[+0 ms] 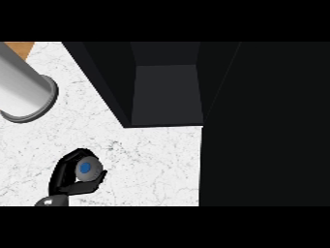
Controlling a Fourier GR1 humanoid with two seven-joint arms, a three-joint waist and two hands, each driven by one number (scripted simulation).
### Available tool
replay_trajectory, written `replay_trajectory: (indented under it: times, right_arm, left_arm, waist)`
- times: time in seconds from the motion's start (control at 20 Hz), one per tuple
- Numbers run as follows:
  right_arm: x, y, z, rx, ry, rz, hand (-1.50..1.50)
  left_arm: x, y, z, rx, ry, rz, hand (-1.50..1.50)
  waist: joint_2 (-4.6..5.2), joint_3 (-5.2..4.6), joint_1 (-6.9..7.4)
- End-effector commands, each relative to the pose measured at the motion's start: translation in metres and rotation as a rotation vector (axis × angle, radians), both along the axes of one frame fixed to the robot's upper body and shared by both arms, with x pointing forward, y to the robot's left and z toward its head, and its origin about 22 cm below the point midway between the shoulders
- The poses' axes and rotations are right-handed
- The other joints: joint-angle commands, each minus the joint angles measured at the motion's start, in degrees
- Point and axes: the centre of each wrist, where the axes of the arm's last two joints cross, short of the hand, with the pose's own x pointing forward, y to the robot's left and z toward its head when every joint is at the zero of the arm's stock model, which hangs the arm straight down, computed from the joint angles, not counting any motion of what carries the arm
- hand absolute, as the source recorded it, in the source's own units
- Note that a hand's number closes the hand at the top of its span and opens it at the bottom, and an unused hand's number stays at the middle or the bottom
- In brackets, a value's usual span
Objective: Pick up the bottled water, place it into the cabinet and close the cabinet
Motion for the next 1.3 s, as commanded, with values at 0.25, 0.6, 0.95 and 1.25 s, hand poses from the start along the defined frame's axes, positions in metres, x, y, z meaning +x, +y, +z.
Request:
replay_trajectory:
  times: [0.25,0.6,0.95,1.25]
  right_arm:
    - [-0.002,-0.004,0.025,-0.049,-0.041,-0.004,-1.5]
    - [0.0,0.009,0.028,-0.028,-0.037,-0.026,-1.5]
    - [-0.01,-0.005,0.037,-0.026,-0.012,-0.031,-1.5]
    - [-0.006,-0.007,0.025,-0.007,-0.053,-0.016,-1.5]
  left_arm:
    - [-0.02,-0.041,-0.023,0.08,-0.088,-0.051,1.5]
    - [0.018,-0.084,-0.002,0.012,-0.093,-0.085,1.5]
    - [0.033,-0.108,0.022,-0.073,-0.108,-0.149,1.5]
    - [0.073,-0.158,0.073,-0.069,-0.1,-0.121,1.5]
  waist:
    - [0.03,-0.14,0.77]
    - [-0.17,-0.11,1.08]
    - [-0.52,-0.03,1.06]
    - [-0.3,-0.05,0.45]
